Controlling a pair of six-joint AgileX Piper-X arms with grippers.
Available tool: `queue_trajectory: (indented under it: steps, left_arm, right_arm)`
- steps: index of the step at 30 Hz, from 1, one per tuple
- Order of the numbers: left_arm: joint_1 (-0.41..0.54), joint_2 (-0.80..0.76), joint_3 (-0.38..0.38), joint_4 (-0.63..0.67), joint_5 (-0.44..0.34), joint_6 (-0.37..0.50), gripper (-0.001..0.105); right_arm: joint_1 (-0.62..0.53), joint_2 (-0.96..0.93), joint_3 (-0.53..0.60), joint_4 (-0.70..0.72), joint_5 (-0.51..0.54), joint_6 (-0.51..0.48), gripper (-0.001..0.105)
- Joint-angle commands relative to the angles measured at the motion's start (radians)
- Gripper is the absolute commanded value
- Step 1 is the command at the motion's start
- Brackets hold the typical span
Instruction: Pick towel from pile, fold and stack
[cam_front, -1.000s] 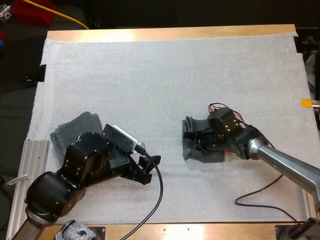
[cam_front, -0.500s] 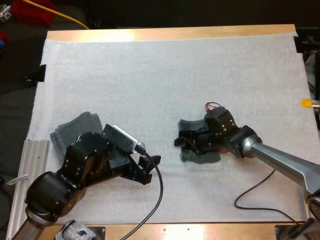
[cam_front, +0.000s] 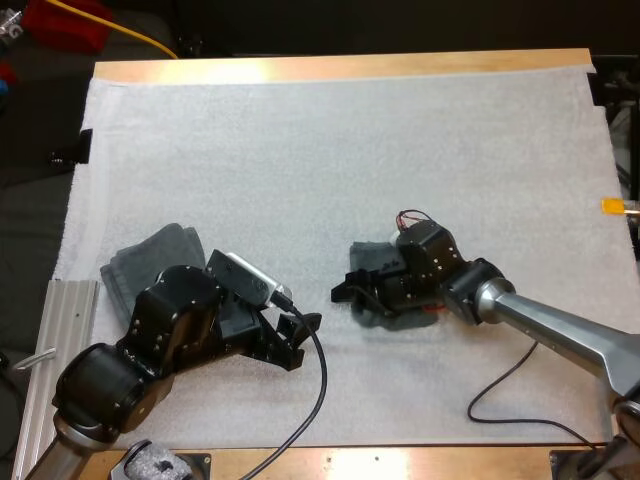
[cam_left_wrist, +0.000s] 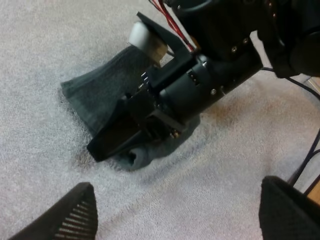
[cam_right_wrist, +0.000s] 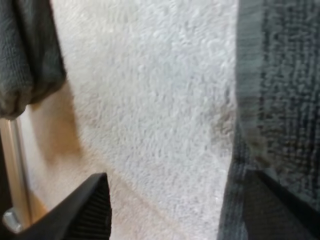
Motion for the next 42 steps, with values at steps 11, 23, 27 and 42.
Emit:
queue_trajectory:
  steps: [11, 23, 27, 42]
  left_arm:
    - [0.000, 0.000, -0.001, -0.005, -0.002, -0.002, 0.066]
    - [0.000, 0.002, -0.001, -0.049, -0.001, -0.025, 0.066]
    - [0.000, 0.024, -0.001, -0.049, -0.001, -0.030, 0.066]
    - [0.000, 0.271, -0.001, -0.149, 0.030, -0.032, 0.071]
  right_arm:
    - [0.002, -0.230, -0.002, 0.216, 0.239, -0.199, 0.059]
    - [0.002, -0.475, -0.002, 0.486, 0.357, -0.309, 0.060]
    - [0.002, -0.555, -0.002, 0.559, 0.412, -0.344, 0.060]
    - [0.002, -0.762, -0.002, 0.699, 0.472, -0.352, 0.060]
